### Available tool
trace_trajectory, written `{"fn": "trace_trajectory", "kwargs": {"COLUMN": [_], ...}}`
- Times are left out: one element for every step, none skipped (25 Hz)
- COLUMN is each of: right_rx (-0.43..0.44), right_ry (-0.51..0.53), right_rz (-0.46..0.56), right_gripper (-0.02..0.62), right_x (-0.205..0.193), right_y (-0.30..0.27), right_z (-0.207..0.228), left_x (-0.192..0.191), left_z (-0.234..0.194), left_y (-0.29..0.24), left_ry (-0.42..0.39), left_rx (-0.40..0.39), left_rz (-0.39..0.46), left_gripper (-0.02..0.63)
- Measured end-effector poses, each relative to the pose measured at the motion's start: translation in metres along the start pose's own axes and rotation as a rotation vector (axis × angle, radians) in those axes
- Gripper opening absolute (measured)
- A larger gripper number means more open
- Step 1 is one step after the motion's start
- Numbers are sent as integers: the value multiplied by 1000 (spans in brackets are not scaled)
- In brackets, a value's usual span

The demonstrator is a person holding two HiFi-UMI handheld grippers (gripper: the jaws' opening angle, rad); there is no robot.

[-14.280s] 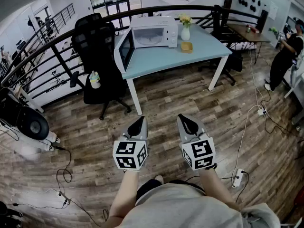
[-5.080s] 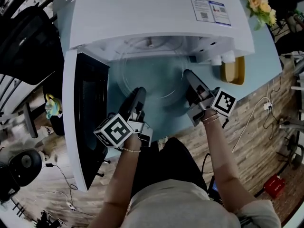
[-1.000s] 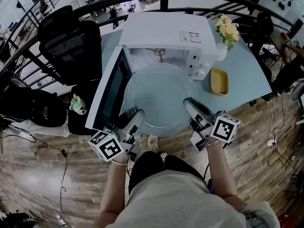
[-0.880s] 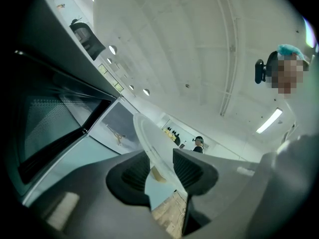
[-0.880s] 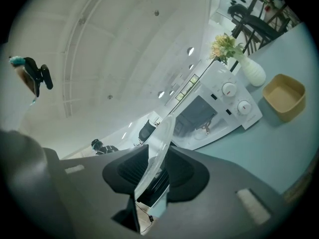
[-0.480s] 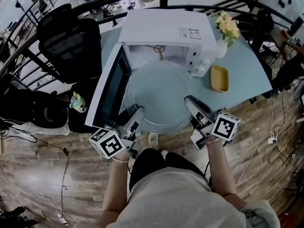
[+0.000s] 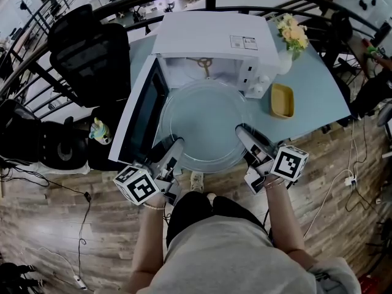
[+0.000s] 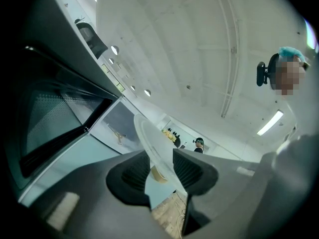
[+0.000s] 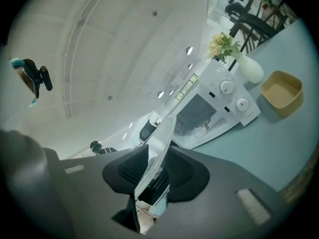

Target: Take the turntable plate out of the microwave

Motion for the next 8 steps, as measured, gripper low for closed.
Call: {"fn": "trace_trajectory", "kwargs": {"right_rx": [3,6,7,5,4,6,8,10], "right_ry": [0,3,4,2,2,4,5,7], "right_rz": [-3,-6,-9,-12,-16,-20,-23,-26], "right_gripper": [133,133,133,133,133,133,133,133], "right_x": [0,0,-1,-2,-3,-3,-4,-5], "right_y": [-1,-1,-1,-1,-1,-1,-1,-1], "right_z": [-1,-1,-1,-1,0,0,0,1], "left_x": [0,0,0,0,-1,-1,-2,-3], "left_z": [0,0,0,0,0,0,-1,-1], "left_y": [1,2,3,3,3,3,3,3], "left_ry": [3,3,2,2,1,-1,-4,-7], "left_rx": [3,5,7,9,9,8,8,7], "left_rz": [3,5,7,8,9,9,9,9], "left_gripper": [147,147,147,147,147,147,147,147]}}
Point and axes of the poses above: the fingertips, and each gripper's own axes: y backward along the fingers, z to its right, x out of its top, the point moved 1 cm from there along y, backward along the fingers, and after that the axes turned 8 degrees about -z, right-handed, at the moved point
